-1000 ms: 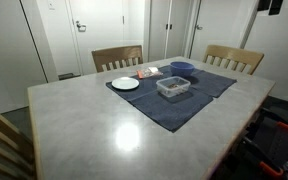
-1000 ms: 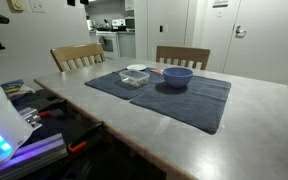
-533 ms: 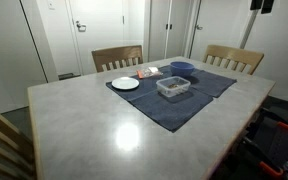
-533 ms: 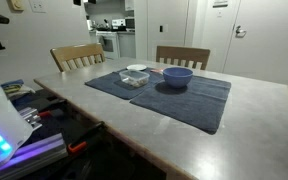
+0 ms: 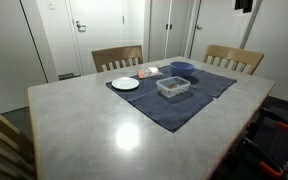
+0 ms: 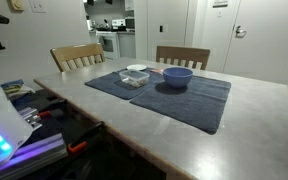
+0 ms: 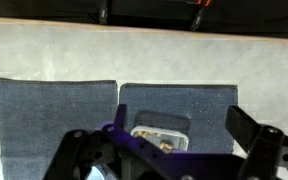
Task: Pour the contents in the container into the bowl.
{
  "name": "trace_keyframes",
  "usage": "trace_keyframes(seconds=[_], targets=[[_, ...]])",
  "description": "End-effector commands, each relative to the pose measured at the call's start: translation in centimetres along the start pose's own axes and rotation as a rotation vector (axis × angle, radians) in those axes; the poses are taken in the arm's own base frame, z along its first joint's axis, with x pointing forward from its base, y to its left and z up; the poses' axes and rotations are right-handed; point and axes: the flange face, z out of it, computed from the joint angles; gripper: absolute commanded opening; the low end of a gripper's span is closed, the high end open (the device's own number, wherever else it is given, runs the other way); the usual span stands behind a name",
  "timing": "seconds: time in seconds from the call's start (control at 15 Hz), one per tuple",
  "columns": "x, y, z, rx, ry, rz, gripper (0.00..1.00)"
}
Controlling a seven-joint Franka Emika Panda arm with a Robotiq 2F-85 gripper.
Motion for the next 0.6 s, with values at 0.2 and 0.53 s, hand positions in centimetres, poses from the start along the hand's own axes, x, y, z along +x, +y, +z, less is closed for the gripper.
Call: trace_keyframes(seconds=[0.2,0.53], targets=[[5.4,-2.1,1.5,0.061,-0.041,-0.138,1.00],[5.9,-3.0,2.7,0.046,-0.037,-0.152,1.00]])
